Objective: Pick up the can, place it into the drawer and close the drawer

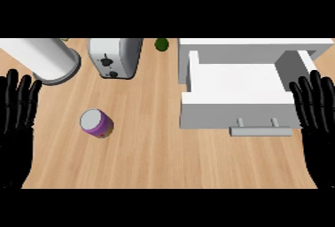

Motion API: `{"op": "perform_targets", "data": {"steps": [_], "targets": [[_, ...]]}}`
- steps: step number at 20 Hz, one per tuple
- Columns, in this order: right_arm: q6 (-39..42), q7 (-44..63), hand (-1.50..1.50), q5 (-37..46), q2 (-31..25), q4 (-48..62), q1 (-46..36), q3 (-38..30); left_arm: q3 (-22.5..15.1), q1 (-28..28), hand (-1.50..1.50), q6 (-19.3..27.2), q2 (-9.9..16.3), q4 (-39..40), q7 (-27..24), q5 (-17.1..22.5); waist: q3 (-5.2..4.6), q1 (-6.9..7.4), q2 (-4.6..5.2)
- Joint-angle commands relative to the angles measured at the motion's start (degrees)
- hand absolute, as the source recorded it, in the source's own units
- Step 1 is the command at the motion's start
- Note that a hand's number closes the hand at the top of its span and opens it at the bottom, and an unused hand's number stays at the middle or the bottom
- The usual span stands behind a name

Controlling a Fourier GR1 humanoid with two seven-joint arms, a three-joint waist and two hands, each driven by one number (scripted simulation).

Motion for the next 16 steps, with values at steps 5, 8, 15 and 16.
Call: {"op": "perform_targets", "data": {"steps": [5, 8, 15, 16], "targets": [[-0.8, -3.3, -1.5, 2.4, 0.5, 0.5, -0.7, -0.3, -3.0, -4.7, -1.5, -7.9, 0.0, 6.2, -4.8, 6.5, -0.18, -0.21, -0.55], [-3.2, 8.6, -1.5, 1.4, 0.6, 2.8, 3.0, -2.6, -3.2, 0.3, -1.5, -4.2, 1.2, 8.0, 11.1, 3.1, -0.11, -0.39, -0.38], [-1.5, 10.9, -1.5, 0.5, 0.6, -1.4, 8.3, -1.9, -6.3, -2.3, -1.5, -1.5, 0.1, -0.2, 24.8, 1.1, -0.13, 0.0, -0.7], [-1.4, 11.5, -1.5, -0.1, 0.0, -0.9, 6.4, -3.9, -4.3, -0.9, -1.5, -4.3, 0.9, 1.1, 21.8, 3.2, -0.15, 0.12, -0.64]]}}
